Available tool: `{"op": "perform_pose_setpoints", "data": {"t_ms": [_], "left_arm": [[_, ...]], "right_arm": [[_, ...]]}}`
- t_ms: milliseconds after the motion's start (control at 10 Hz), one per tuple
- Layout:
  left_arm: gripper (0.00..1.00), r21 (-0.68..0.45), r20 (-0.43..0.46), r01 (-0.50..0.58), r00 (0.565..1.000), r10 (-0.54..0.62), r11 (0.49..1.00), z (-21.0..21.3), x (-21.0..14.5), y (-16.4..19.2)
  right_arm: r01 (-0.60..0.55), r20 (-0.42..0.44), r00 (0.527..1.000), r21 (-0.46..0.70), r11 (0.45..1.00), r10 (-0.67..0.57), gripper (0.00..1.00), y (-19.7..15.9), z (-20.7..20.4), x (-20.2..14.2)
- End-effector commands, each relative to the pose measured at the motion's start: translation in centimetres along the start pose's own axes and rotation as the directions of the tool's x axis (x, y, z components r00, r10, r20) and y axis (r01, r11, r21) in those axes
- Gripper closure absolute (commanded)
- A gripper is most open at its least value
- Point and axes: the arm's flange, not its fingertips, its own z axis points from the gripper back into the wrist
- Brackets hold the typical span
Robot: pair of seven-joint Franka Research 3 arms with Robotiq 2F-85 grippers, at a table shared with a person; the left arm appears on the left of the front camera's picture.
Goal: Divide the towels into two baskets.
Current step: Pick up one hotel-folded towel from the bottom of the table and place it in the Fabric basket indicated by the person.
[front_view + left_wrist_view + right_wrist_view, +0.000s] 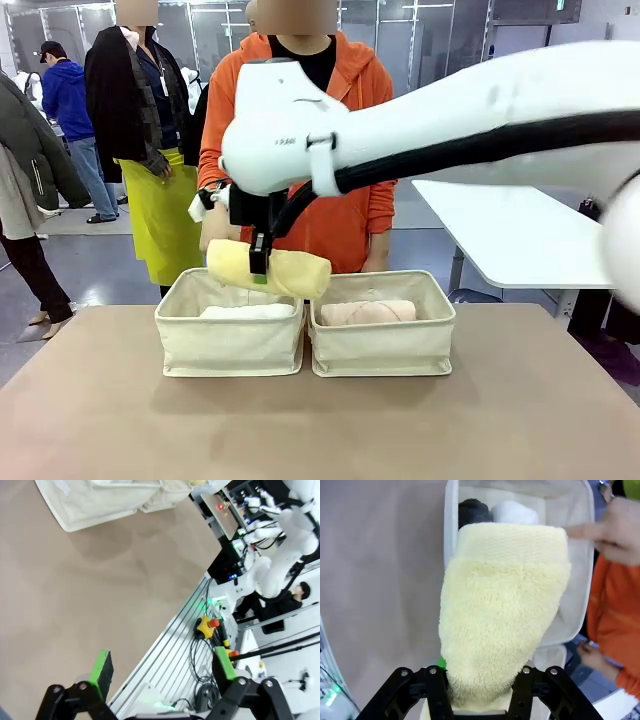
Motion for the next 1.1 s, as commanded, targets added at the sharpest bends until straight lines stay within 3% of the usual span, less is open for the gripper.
{"op": "perform_pose_setpoints", "data": {"t_ms": [0,400,800,900,1000], "left_arm": [[0.00,0.002,0.008,0.009,1.000,-0.009,1.000,0.3,0.1,-0.3],[0.00,0.002,0.008,0.009,1.000,-0.009,1.000,0.3,0.1,-0.3],[0.00,0.002,0.008,0.009,1.000,-0.009,1.000,0.3,0.1,-0.3],[0.00,0.002,0.008,0.009,1.000,-0.009,1.000,0.3,0.1,-0.3],[0.00,0.002,0.008,0.009,1.000,-0.009,1.000,0.3,0.1,-0.3]], "right_arm": [[-0.113,-0.017,0.994,-0.032,0.993,0.113,0.58,-3.2,-1.0,3.7],[-0.232,-0.055,0.973,-0.180,0.956,0.226,0.58,-3.1,-6.0,5.9],[-0.224,-0.054,0.975,-0.192,0.956,0.218,0.58,-3.2,-8.6,6.4],[-0.222,-0.053,0.975,-0.198,0.955,0.216,0.53,-3.2,-8.5,6.3],[-0.219,-0.048,0.976,-0.190,0.957,0.214,0.32,-3.1,-8.4,6.2]]}}
